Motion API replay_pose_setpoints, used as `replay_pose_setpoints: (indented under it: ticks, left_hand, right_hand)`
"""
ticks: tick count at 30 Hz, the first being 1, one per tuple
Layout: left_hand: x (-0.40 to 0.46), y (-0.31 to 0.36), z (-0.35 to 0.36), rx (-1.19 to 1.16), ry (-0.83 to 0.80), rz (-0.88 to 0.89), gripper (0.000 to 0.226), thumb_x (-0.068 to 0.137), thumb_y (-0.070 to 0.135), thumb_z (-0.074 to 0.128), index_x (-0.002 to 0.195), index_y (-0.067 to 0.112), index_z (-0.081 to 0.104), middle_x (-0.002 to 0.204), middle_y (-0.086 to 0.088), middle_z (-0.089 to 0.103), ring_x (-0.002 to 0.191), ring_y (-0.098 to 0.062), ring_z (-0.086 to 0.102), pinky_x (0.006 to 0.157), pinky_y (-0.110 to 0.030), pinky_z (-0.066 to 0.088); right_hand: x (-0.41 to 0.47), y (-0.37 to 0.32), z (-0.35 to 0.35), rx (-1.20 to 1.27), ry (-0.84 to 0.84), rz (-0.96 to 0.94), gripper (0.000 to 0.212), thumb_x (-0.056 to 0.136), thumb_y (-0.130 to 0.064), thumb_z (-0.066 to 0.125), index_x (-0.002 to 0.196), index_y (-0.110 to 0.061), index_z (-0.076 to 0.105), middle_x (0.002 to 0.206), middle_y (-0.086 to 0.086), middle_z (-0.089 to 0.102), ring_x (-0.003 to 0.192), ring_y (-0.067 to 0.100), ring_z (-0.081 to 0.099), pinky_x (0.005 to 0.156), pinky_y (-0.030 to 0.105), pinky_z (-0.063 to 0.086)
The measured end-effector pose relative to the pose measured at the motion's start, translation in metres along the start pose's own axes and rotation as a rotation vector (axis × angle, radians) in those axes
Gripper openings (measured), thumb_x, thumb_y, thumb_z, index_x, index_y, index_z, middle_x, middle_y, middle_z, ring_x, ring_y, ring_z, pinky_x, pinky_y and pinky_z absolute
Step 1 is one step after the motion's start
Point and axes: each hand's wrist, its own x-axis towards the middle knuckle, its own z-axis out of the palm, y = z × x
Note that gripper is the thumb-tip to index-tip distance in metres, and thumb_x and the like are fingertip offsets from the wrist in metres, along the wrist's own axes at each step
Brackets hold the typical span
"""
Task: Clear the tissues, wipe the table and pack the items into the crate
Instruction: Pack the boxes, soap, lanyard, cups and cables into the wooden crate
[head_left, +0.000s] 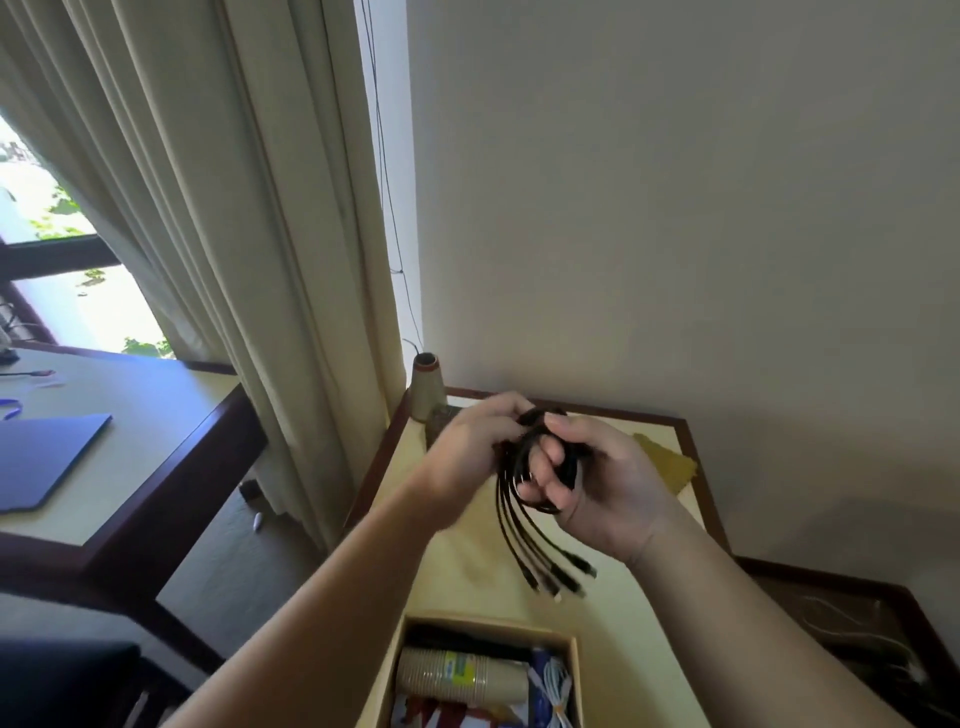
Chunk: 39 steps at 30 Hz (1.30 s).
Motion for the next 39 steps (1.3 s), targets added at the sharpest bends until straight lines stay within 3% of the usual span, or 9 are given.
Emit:
replay_pose_setpoints:
  ticks: [5,15,20,24,26,29,32,35,39]
  left_hand:
    - [-0.033,-0.054,0.034,-0.528,0.062,-0.176,0.046,0.111,0.041,0.038,0.080,0.019,0.063,0.068,0.002,0.043,0.066,-0.013,0.039,0.071,-0.032,0.034]
    - [-0.067,-0.110,0.021,-0.352,0.371,-0.378,0.027,0.106,0.034,0.052,0.094,0.015,0.066,0.077,-0.003,0.052,0.059,-0.011,0.043,0.060,-0.030,0.032]
    - [-0.088,-0.116,0.020,-0.137,0.387,-0.447,0.058,0.095,0.075,0.050,0.108,0.024,0.075,0.087,0.003,0.062,0.079,-0.015,0.055,0.082,-0.039,0.042]
    - [-0.089,-0.126,0.026,-0.107,0.444,-0.401,0.036,0.105,0.057,0.044,0.122,0.034,0.066,0.102,0.006,0.067,0.104,-0.018,0.065,0.098,-0.042,0.054]
    - [-0.088,-0.134,0.024,-0.165,0.509,-0.397,0.034,0.105,0.056,0.046,0.109,0.029,0.067,0.091,0.008,0.066,0.089,-0.016,0.063,0.088,-0.041,0.052]
    - [-0.084,-0.140,0.019,-0.277,0.690,-0.406,0.033,0.105,0.053,0.050,0.098,0.025,0.066,0.080,0.004,0.060,0.069,-0.014,0.050,0.076,-0.040,0.043]
    - [-0.075,-0.136,0.014,-0.488,0.857,-0.448,0.027,0.109,0.039,0.050,0.101,0.016,0.062,0.080,-0.001,0.053,0.058,-0.011,0.048,0.064,-0.031,0.044]
    - [-0.068,-0.134,0.015,-0.621,0.918,-0.448,0.024,0.109,0.033,0.051,0.100,0.012,0.060,0.078,-0.002,0.050,0.047,-0.008,0.048,0.060,-0.029,0.043]
    - [-0.076,-0.146,0.022,-0.443,0.817,-0.450,0.027,0.109,0.038,0.052,0.110,0.014,0.064,0.086,-0.006,0.060,0.064,-0.017,0.060,0.068,-0.027,0.049]
  right_hand:
    - [0.004,0.040,-0.012,0.093,0.141,0.013,0.032,0.092,-0.024,0.058,0.068,-0.004,0.066,0.081,0.022,0.070,0.058,0.025,0.064,0.059,0.033,0.051]
    - [0.012,0.087,-0.025,0.090,0.385,0.193,0.022,0.098,-0.014,0.048,0.095,0.003,0.062,0.071,0.014,0.062,0.066,0.023,0.058,0.061,0.036,0.060]
    - [0.014,0.103,-0.035,-0.143,0.402,0.261,0.035,0.100,-0.024,0.054,0.073,-0.012,0.073,0.081,0.009,0.060,0.079,0.019,0.052,0.080,0.037,0.044]
    - [0.015,0.111,-0.044,-0.509,0.324,0.356,0.045,0.101,-0.054,0.050,0.104,-0.018,0.077,0.105,0.013,0.074,0.097,0.028,0.067,0.096,0.046,0.054]
    - [0.012,0.107,-0.050,-0.848,0.209,0.385,0.053,0.101,-0.069,0.037,0.113,-0.029,0.070,0.101,0.008,0.070,0.089,0.024,0.065,0.097,0.047,0.052]
    - [-0.001,0.111,-0.067,-1.101,0.350,0.101,0.046,0.101,-0.066,0.036,0.103,-0.027,0.060,0.097,-0.008,0.064,0.090,0.002,0.058,0.083,0.028,0.049]
    - [-0.033,0.134,-0.073,-0.949,0.739,-0.247,0.052,0.104,-0.056,0.045,0.075,-0.014,0.057,0.071,0.002,0.057,0.069,0.013,0.054,0.064,0.033,0.045]
    - [-0.058,0.169,-0.048,-0.706,0.715,0.042,0.065,0.092,-0.064,0.043,0.059,-0.011,0.058,0.054,-0.001,0.056,0.053,0.008,0.051,0.054,0.017,0.042]
    - [-0.044,0.201,-0.041,-0.397,0.635,0.480,0.053,0.100,-0.064,0.042,0.100,-0.021,0.073,0.068,0.008,0.072,0.050,0.017,0.058,0.056,0.031,0.046]
